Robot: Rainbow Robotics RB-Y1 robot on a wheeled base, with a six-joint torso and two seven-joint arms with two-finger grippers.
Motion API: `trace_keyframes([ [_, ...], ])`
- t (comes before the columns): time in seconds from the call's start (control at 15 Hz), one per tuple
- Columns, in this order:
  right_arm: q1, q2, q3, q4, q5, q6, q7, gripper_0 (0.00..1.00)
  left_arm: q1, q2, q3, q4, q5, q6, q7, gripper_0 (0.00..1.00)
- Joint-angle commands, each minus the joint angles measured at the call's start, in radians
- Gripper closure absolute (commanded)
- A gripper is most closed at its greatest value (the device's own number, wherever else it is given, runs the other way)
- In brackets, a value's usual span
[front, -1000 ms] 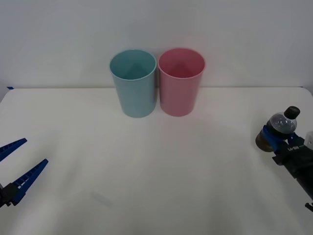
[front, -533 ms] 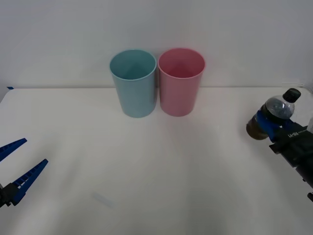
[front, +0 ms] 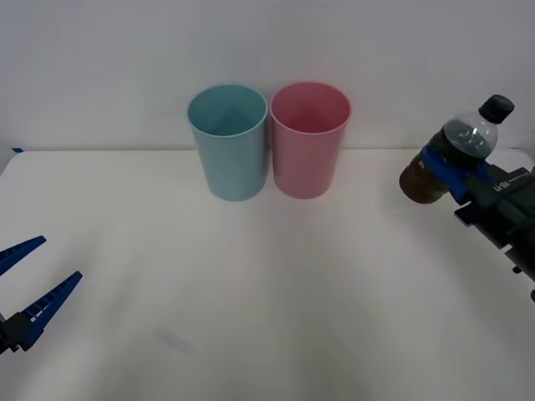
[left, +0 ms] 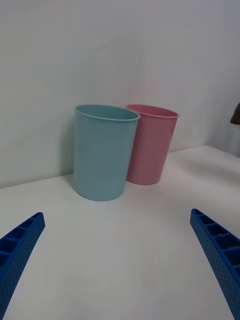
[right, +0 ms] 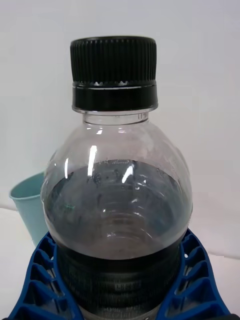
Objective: Grasp the object on the table and drop it into the matching bin: aluminum can to the light blue bin, PET bottle to the pink bin.
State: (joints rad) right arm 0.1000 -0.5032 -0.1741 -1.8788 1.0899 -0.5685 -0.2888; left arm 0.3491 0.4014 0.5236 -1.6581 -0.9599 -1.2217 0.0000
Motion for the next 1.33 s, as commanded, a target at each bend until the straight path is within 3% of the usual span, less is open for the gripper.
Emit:
trace_keyframes([
  [0.07, -0.063, -0.046, 0.018, -0.002, 0.027, -0.001, -0.061, 1.00, 0.000, 0.000, 0.000, 0.000, 0.000, 0.000, 0.000, 0.00],
  [0.47, -0.224, -0.074, 0.051, 0.043, 0.177, -0.007, -0.230, 1.00, 0.000, 0.000, 0.000, 0.000, 0.000, 0.000, 0.000, 0.00],
  [1.0, -0.549, -0.075, 0.183, 0.356, 0.186, -0.028, -0.214, 1.00, 0.000, 0.000, 0.000, 0.000, 0.000, 0.000, 0.000, 0.00],
  [1.33, -0.672, -0.074, 0.231, 0.483, 0.186, -0.031, -0.202, 1.00, 0.000, 0.000, 0.000, 0.000, 0.000, 0.000, 0.000, 0.00],
])
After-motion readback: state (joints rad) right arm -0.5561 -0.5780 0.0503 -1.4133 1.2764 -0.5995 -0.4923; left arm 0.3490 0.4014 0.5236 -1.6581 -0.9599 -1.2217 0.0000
